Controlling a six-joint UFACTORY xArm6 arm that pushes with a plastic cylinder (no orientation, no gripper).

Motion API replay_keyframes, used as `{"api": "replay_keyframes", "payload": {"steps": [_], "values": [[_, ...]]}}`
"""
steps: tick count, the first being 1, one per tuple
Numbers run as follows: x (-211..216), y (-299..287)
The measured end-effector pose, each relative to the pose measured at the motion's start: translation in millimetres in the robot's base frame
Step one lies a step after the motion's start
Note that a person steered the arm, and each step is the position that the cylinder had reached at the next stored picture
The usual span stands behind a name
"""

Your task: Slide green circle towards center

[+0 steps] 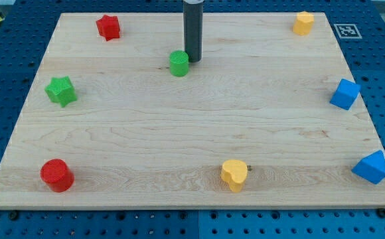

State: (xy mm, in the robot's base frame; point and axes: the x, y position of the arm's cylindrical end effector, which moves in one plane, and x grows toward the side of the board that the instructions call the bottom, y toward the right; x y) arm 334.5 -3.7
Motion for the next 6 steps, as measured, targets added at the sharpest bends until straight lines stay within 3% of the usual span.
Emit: {"api": "replay_keyframes", "payload": {"steps": [3,5,6], "values": [[20,0],[-21,-12],[9,-28]]}}
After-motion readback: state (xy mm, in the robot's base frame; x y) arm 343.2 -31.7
